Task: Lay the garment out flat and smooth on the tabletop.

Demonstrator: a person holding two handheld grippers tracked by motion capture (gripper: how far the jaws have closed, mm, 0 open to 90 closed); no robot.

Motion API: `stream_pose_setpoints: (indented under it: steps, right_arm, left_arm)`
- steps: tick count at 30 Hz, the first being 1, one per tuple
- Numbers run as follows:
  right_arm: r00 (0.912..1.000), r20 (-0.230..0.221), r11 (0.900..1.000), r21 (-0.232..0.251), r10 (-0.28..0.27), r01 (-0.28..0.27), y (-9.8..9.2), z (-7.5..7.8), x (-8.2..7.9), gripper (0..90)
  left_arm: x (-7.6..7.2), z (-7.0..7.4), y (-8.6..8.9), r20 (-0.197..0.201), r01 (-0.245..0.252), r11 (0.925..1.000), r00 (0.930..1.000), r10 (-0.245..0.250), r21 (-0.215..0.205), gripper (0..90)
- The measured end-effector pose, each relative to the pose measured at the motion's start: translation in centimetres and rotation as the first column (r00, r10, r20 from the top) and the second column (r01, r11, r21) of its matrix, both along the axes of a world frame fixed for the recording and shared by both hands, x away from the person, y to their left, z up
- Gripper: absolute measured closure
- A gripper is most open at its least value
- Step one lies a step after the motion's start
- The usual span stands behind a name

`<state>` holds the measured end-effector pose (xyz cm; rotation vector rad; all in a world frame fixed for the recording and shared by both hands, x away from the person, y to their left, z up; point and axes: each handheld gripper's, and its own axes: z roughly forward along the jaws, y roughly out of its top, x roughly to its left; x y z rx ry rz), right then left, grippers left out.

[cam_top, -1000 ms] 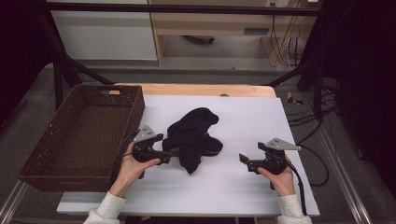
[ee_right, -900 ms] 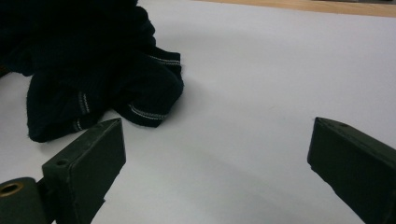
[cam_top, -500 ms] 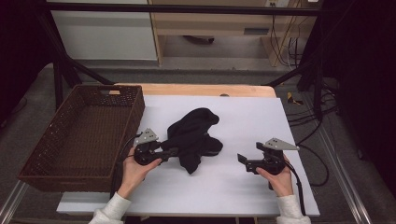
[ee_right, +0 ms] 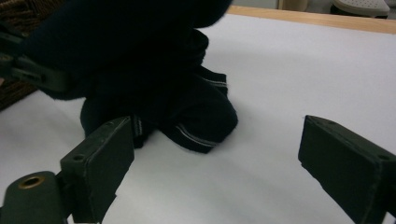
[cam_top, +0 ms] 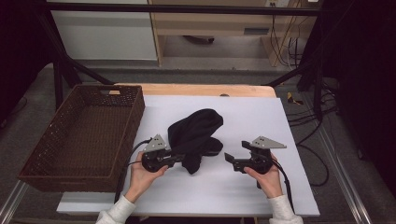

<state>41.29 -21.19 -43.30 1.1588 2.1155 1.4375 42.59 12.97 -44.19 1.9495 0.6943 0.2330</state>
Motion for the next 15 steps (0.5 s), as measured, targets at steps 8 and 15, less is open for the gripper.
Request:
stream_pose_setpoints:
  steps: [8,15]
  right_arm:
    - [0.9997,0.008,0.999,0.037,0.025,-0.025,2.0,0.8,0.5,20.0]
    - [0.9987,0.021,0.997,0.06,0.047,-0.048,4.0,1.6,0.8,26.1]
  left_arm:
    - [-1.2,-0.7,-2.2,0.013,0.046,0.9989,0.9989,-0.046,0.014,77.5]
    - [-1.9,-1.5,-4.2,0.014,0.082,0.9956,0.9964,-0.083,0.046,77.4]
